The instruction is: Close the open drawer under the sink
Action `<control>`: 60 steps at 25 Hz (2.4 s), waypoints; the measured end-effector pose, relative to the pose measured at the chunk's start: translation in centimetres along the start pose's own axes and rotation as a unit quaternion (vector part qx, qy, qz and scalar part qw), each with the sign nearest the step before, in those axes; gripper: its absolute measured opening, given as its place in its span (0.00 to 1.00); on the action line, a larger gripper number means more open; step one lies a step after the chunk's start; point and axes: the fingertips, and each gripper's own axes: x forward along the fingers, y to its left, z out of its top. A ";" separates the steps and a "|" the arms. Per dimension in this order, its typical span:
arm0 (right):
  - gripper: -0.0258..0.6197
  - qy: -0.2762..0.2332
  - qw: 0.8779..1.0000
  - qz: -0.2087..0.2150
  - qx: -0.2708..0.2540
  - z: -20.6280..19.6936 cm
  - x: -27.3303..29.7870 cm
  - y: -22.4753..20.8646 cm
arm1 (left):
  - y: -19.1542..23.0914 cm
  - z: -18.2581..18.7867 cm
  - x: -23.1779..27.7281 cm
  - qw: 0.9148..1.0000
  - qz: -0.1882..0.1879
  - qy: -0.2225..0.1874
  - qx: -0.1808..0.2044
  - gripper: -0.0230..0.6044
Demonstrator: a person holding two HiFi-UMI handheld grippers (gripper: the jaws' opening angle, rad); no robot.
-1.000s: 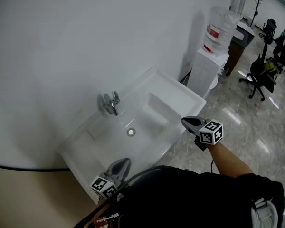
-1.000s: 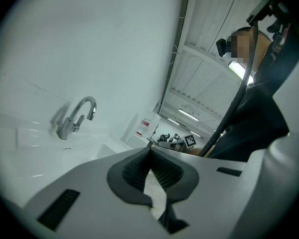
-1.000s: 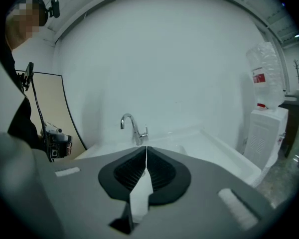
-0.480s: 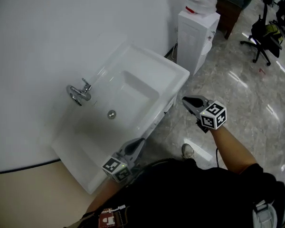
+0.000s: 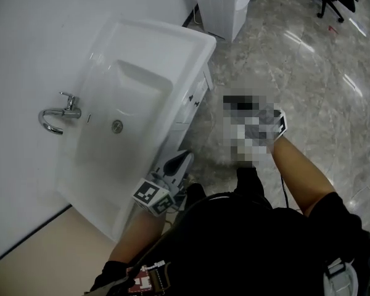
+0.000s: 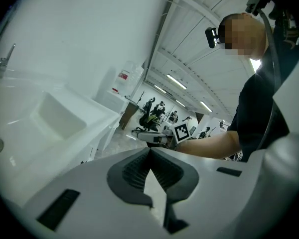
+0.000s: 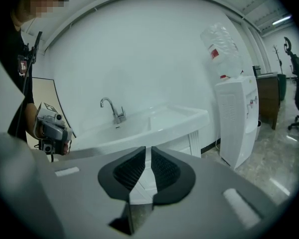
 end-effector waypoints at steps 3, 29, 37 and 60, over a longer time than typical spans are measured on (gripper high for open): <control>0.06 0.004 1.000 0.000 -0.003 -2.0 1.0 -0.7 | 1.3 -2.1 1.7 1.000 0.001 0.009 -0.003 0.04; 0.19 0.041 0.998 0.031 -0.044 -16.7 14.6 -5.8 | 13.6 -15.4 10.7 0.996 0.071 0.060 0.000 0.04; 0.29 0.046 0.997 0.040 -0.052 -19.2 19.3 -6.5 | 16.8 -18.2 10.6 0.994 0.092 0.055 -0.022 0.04; 0.30 0.032 0.997 0.035 -0.063 -21.5 26.9 -7.7 | 19.4 -20.8 13.1 0.996 0.077 0.043 -0.024 0.04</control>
